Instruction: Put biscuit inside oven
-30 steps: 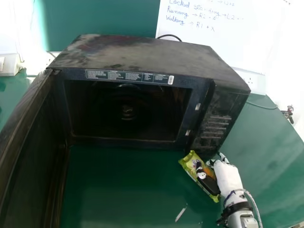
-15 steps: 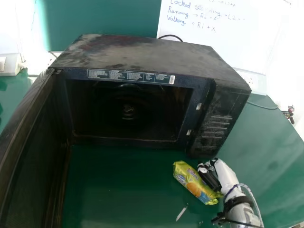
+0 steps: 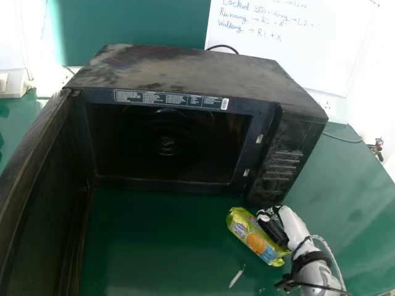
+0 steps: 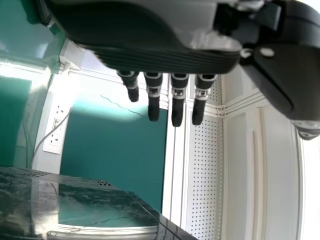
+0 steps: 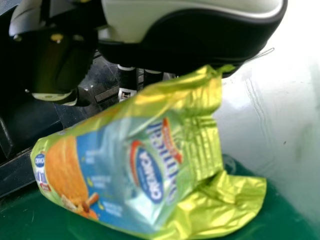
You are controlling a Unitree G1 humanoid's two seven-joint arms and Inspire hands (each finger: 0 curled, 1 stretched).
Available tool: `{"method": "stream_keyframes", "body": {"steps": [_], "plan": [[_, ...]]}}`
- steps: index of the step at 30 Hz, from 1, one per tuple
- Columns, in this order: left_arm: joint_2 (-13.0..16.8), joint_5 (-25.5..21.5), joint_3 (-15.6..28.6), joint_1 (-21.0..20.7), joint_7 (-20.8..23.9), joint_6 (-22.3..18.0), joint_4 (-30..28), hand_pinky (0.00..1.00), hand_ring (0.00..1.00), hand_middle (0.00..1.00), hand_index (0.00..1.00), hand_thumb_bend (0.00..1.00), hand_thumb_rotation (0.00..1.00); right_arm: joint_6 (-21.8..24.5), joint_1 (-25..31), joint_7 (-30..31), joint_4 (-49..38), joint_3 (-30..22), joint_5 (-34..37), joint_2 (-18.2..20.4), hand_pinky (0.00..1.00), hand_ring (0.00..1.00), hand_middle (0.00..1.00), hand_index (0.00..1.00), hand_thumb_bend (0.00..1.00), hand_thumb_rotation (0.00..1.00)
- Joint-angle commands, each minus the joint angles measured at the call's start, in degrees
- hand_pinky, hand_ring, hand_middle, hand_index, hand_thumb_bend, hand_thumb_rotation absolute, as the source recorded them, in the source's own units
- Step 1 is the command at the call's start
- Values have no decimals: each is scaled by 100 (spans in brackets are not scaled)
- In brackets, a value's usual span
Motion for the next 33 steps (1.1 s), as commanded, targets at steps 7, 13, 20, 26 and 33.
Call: {"method": "stream_keyframes", "body": {"steps": [7,13,20,26,33], "plan": [[28,-68,-26,26,-49,-17,58,98,92,91,91,95,92,-640,128,440,65,110,-92,-726,53,63,67,66,95,23],[10,0,-33,24,-20,-17,36,98,92,90,91,95,92,-1560,437,384,-16,310,-662,-1344,67,82,84,81,100,39],[-7,65,-53,21,-21,-36,6,97,91,90,89,94,93,-2119,810,205,-154,216,-1088,-1460,70,89,90,86,100,54],[-1,30,-54,25,-43,-39,-5,98,92,90,89,94,93,-2038,768,280,-167,114,-1113,-1385,68,88,89,86,100,51],[-22,53,-53,43,-18,-44,-19,97,92,90,89,95,92,-1983,569,490,-60,96,-1217,-1449,68,87,89,85,94,39]]}}
